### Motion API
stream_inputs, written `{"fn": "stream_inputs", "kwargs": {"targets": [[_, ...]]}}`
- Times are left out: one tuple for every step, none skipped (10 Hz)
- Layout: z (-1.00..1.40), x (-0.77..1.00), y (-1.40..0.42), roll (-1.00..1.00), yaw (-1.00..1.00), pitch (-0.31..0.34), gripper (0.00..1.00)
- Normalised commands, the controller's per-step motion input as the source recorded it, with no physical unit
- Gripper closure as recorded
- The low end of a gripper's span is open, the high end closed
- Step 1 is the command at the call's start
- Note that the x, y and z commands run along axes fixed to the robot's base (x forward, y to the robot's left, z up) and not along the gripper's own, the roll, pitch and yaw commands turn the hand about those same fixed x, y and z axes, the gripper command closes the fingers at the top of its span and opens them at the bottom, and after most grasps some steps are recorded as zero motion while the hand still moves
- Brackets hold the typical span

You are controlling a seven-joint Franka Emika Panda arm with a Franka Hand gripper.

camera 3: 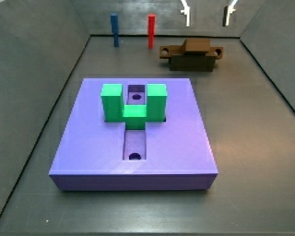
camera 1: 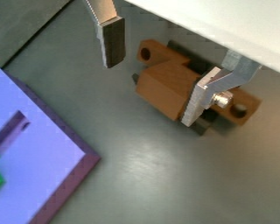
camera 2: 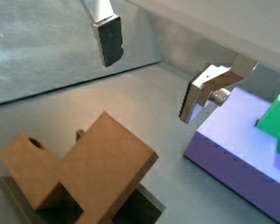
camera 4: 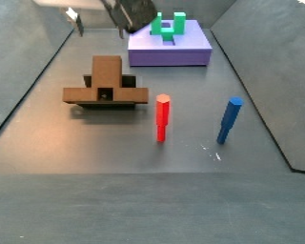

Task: Pick up the brown object. Move up. Place the brown object on the fixture. Regrasp the brown object. Move to above the board. Insert the brown object.
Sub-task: Regrasp the brown object.

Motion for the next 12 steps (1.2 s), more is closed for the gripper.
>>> {"fn": "stream_inputs", "kwargs": {"targets": [[0.07, 0.21, -0.02, 1.00, 0.19, -0.017, 0.00], [0.00, 0.16, 0.00, 1.00, 0.15, 0.000, 0.00], [0.00, 0.08, 0.00, 1.00, 0.10, 0.000, 0.00], [0.00, 0.03, 0.00, 1.00, 0.06, 0.029, 0.00], [0.00, 0.07, 0.00, 1.00, 0.03, 0.074, 0.00], [0.00, 0.11, 0.00, 1.00, 0.00, 0.114, 0.00], [0.00, 0.10, 0.00, 1.00, 0.00, 0.117, 0.00], [0.00, 0.10, -0.02, 1.00, 0.00, 0.086, 0.00], [0.00, 0.08, -0.05, 1.00, 0.00, 0.040, 0.00], [0.00, 0.04, -0.07, 1.00, 0.00, 0.011, 0.00], [0.00, 0.01, -0.06, 1.00, 0.00, 0.029, 0.00], [0.00, 0.01, -0.04, 1.00, 0.03, 0.051, 0.00]]}}
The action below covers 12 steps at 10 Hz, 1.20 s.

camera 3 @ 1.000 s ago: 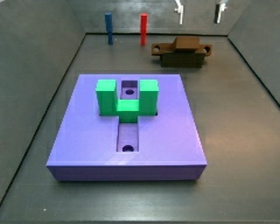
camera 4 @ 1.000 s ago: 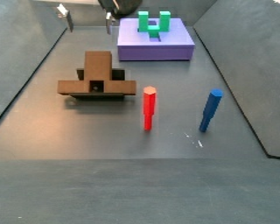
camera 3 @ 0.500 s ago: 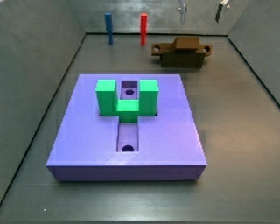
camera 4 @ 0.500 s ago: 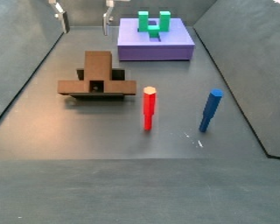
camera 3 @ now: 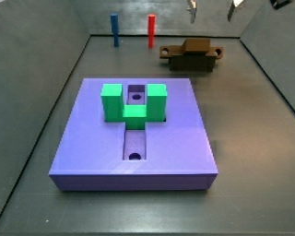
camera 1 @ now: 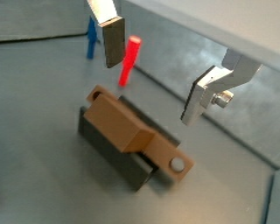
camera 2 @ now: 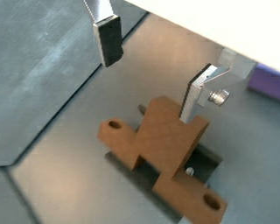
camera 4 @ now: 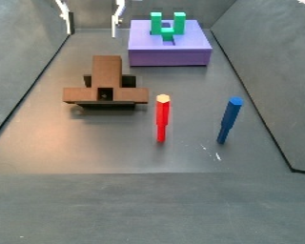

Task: Pick up the brown object. Move up. Place the brown object on the fixture. Regrasp the brown object. Move to above the board. Insert the brown object.
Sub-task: Regrasp the brown object.

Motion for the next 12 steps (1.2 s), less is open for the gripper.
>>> {"fn": "stream_inputs", "kwargs": {"targets": [[-0.02, 0.01, -0.01, 1.00, 0.05, 0.023, 0.00], [-0.12, 0.00, 0.00, 1.00, 0.12, 0.034, 0.00], [-0.30, -0.07, 0.00, 0.97, 0.25, 0.060, 0.00], [-0.35, -0.07, 0.00, 0.82, 0.37, 0.137, 0.00], [-0.40, -0.03, 0.00, 0.65, 0.44, 0.151, 0.00], [-0.36, -0.01, 0.00, 0.63, 0.44, 0.160, 0.00], [-0.18, 0.05, 0.00, 0.43, 0.43, 0.071, 0.00], [-0.15, 0.05, 0.00, 0.20, 0.36, 0.000, 0.00], [-0.13, 0.00, 0.00, 0.09, 0.30, 0.000, 0.00], [-0.19, 0.00, 0.00, 0.06, 0.26, 0.000, 0.00], [-0.15, 0.00, 0.00, 0.07, 0.25, 0.000, 0.00], [-0.07, 0.02, 0.00, 0.08, 0.21, 0.000, 0.00]]}}
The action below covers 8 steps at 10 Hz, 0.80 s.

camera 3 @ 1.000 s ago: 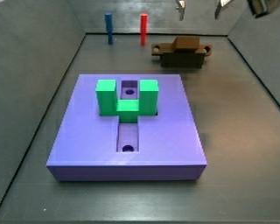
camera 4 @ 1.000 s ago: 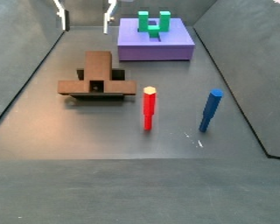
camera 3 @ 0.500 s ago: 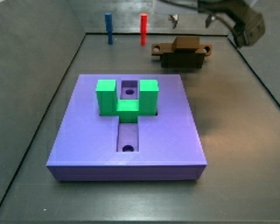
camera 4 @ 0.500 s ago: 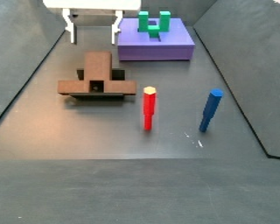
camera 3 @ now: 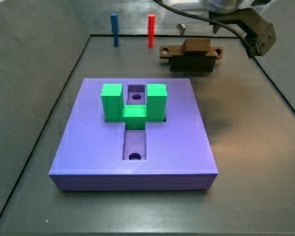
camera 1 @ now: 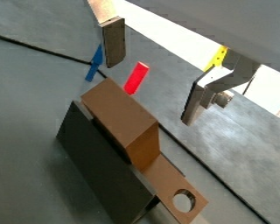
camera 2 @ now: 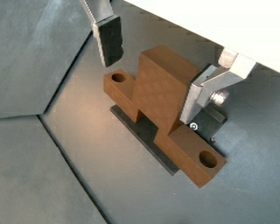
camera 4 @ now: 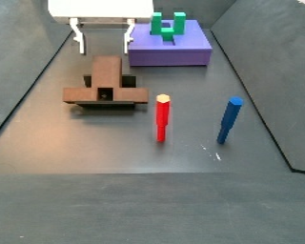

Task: Pick up the brown object. Move up. Place the brown object on the fixture. Regrasp the brown object. Move to above the board. Insert the brown object.
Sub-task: Regrasp the brown object.

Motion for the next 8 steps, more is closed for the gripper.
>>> {"fn": "stream_inputs", "kwargs": {"targets": [[-0.05, 0.03, -0.03, 0.18, 0.16, 0.000, 0.00], [-0.07, 0.05, -0.12, 0.39, 0.14, 0.054, 0.00], [-0.10, 0.03, -0.14, 0.47, 0.13, 0.106, 0.00], [-0.15, 0.03, -0.13, 0.49, 0.11, 0.131, 0.00], [-0.17, 0.04, -0.10, 0.52, 0.09, 0.146, 0.00], [-0.16, 0.09, -0.08, 0.51, 0.07, 0.169, 0.00], [-0.15, 0.15, -0.08, 0.43, 0.07, 0.157, 0.00], [-0.11, 0.27, -0.06, 0.30, 0.07, 0.137, 0.00]]}}
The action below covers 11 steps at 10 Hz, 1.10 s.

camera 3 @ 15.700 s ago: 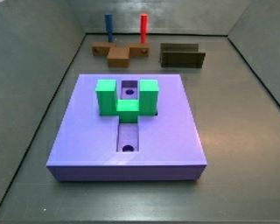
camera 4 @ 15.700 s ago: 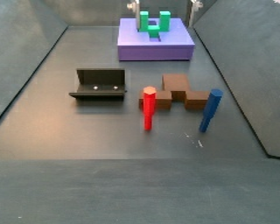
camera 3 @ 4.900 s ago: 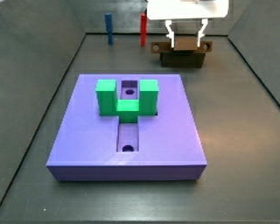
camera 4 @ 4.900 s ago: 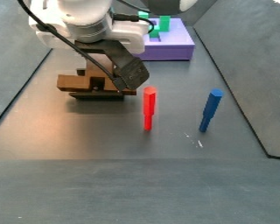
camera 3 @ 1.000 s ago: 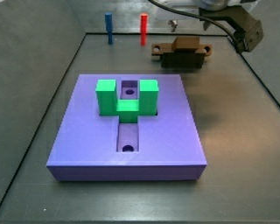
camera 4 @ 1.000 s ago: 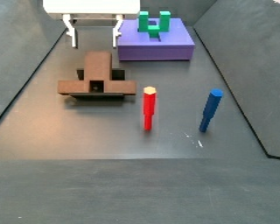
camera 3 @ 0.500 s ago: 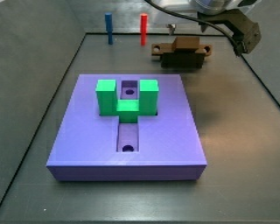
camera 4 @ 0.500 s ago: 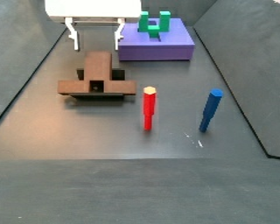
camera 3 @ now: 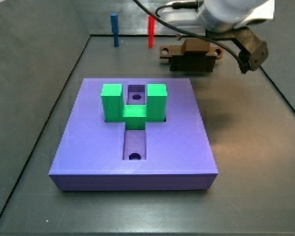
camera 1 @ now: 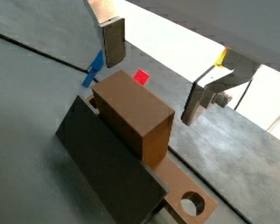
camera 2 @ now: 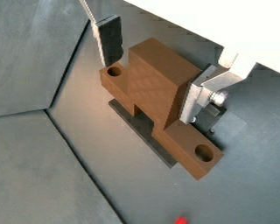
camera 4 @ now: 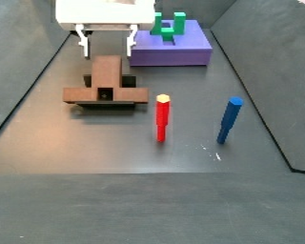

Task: Pick up the brown object. Move up. Place the brown object on the fixture. Regrasp the brown object. Move to above the board. Insert the brown object.
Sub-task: Regrasp the brown object.

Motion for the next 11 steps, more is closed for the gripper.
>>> {"fn": "stream_inputs", "kwargs": {"targets": [[-0.11, 0.26, -0.05, 0.22, 0.07, 0.077, 0.00], [-0.13, 0.20, -0.04, 0.19, 0.07, 0.046, 0.00], [-0.17, 0.13, -0.03, 0.22, 0.07, 0.051, 0.00], [-0.19, 0.11, -0.02, 0.22, 0.07, 0.060, 0.00], [-0.20, 0.05, -0.01, 0.21, 0.07, 0.054, 0.00], [-0.20, 0.01, 0.00, 0.18, 0.07, 0.054, 0.00], [-0.21, 0.00, 0.00, 0.14, 0.06, 0.034, 0.00], [-0.19, 0.00, 0.00, 0.10, 0.06, 0.011, 0.00], [-0.09, 0.00, 0.00, -0.03, 0.00, 0.000, 0.00], [0.00, -0.01, 0.00, -0.28, 0.00, -0.129, 0.00], [-0.03, 0.00, 0.00, -0.25, 0.00, -0.131, 0.00]]}}
